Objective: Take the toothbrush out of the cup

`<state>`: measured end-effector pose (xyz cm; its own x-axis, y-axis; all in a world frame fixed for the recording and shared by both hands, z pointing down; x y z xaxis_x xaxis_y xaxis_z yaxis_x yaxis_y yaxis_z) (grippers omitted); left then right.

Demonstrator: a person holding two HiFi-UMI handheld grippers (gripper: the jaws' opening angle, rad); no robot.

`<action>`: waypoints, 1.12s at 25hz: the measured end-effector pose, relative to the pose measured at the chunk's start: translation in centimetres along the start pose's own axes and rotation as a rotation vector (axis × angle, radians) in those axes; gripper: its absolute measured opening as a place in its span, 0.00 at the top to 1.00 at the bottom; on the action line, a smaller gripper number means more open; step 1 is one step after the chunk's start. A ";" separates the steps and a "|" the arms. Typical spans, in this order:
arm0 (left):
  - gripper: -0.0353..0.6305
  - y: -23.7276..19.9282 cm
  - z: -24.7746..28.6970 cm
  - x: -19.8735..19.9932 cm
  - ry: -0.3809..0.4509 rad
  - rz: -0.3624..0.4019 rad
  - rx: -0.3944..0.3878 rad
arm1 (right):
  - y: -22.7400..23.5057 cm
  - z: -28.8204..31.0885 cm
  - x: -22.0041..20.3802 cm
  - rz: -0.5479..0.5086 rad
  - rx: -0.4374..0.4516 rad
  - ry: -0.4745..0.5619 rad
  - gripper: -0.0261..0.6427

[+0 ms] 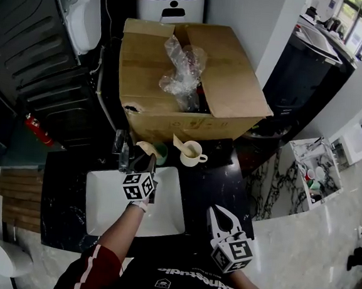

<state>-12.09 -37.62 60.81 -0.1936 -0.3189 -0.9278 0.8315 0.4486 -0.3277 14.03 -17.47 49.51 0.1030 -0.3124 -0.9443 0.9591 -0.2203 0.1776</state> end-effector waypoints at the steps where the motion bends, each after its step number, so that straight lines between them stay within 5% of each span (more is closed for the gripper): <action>1: 0.82 0.0 0.0 0.0 -0.001 0.004 0.000 | 0.0 0.0 0.0 -0.001 0.000 -0.001 0.91; 28: 0.92 1.0 -2.6 4.8 0.132 0.057 -0.008 | -0.7 0.0 0.2 0.033 0.024 0.013 0.91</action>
<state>-13.55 -36.58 55.62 -0.2136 -0.1805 -0.9601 0.8391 0.4695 -0.2750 13.36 -17.37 49.17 0.1385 -0.3082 -0.9412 0.9486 -0.2317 0.2155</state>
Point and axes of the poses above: the fingertips, and each gripper's own axes: z forward along the fingers, y to its right, x out of its top, the point moved 7 cm from there along -z, backward along the fingers, and after that the axes turned 10 degrees about -x, right-handed, at the moved point
